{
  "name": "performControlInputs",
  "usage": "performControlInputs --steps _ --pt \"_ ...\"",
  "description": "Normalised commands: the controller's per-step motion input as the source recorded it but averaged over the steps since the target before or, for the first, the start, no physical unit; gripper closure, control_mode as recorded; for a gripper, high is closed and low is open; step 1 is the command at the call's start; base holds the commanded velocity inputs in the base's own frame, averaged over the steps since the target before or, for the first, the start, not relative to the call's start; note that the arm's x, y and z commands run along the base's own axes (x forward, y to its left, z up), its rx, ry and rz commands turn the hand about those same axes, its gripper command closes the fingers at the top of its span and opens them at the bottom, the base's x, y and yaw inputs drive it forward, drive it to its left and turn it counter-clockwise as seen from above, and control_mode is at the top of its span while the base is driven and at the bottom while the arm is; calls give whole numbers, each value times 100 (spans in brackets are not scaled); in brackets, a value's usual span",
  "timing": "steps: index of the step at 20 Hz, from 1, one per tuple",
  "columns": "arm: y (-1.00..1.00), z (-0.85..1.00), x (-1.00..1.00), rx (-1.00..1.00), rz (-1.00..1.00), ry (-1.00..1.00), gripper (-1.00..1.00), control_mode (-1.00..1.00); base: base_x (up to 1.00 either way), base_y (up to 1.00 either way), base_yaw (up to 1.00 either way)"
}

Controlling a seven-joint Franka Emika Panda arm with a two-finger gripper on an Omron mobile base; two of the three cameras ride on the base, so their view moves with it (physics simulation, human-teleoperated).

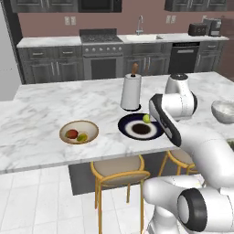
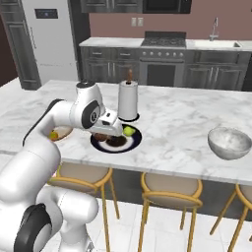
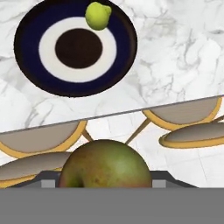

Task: Take the fruits from the plate on the dining counter and place two fruits in each bowl.

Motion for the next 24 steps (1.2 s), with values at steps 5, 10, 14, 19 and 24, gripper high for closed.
performControlInputs --steps 5,10,14,19,24 --pt "0 0 0 0 0 0 100 100 -1 -100 -4" --pt "0 0 0 0 0 0 100 100 0 -100 -3" --pt "0 0 0 0 0 0 100 100 0 -100 -3" --pt "0 0 0 0 0 0 100 100 9 -48 -1" --pt "0 0 0 0 0 0 100 100 32 0 0"
